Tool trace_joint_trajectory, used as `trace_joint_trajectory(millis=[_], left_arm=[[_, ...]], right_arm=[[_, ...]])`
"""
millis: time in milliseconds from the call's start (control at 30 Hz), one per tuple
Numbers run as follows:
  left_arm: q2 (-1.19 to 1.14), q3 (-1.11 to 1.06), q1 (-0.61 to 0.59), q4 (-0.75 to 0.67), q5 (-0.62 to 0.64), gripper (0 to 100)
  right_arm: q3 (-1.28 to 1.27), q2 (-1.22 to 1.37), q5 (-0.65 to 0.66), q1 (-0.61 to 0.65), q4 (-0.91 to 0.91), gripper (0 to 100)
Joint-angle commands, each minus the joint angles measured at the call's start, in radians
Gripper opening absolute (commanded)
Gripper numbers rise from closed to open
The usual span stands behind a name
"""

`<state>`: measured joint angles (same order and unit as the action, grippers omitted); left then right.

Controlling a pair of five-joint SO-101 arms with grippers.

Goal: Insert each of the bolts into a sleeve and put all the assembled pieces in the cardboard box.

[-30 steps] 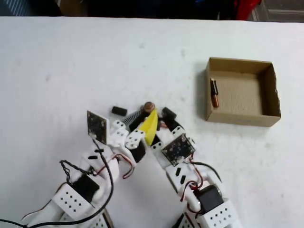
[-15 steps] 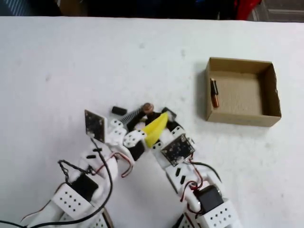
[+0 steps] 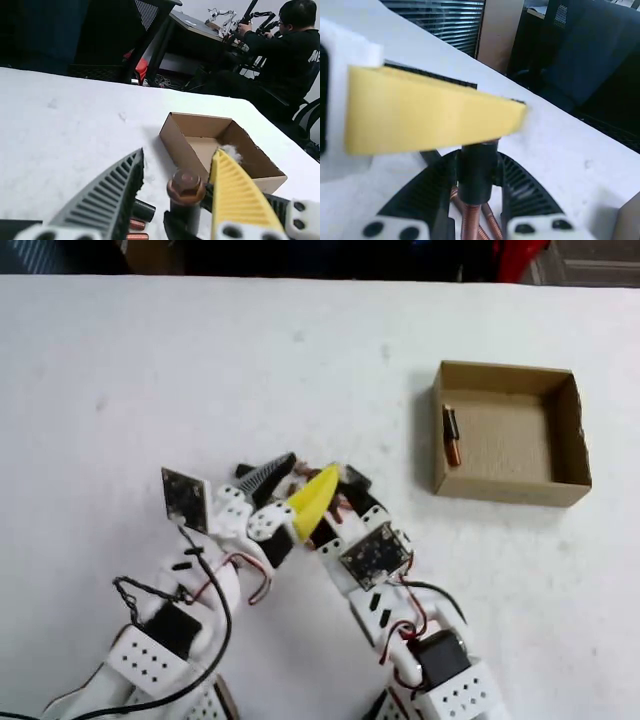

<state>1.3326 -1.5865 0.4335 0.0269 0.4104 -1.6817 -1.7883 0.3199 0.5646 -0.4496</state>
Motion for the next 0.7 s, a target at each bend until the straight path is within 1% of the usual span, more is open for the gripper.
trace_joint_trajectory(millis=[0,133,333,500,567,633,667], left_arm=[[0.013,0.023,-0.010,-0.003,0.002,24],[0.013,0.037,-0.021,-0.002,0.002,23],[0.013,0.077,-0.105,0.003,0.002,23],[0.015,0.081,-0.113,0.009,0.002,23],[0.018,0.095,-0.136,0.049,0.002,23],[0.039,0.137,-0.174,0.150,0.002,22],[0.054,0.169,-0.194,0.222,0.002,19]], right_arm=[[-0.009,-0.013,0.003,-0.010,0.024,1.7],[-0.009,-0.013,0.003,-0.047,0.024,1.7],[-0.009,-0.013,0.003,-0.120,0.025,1.7],[-0.009,-0.012,0.006,-0.163,0.022,1.7],[-0.009,-0.012,0.009,-0.202,0.022,1.7],[-0.009,-0.012,0.011,-0.234,0.005,1.7],[-0.009,-0.012,0.011,-0.243,-0.015,1.7]])
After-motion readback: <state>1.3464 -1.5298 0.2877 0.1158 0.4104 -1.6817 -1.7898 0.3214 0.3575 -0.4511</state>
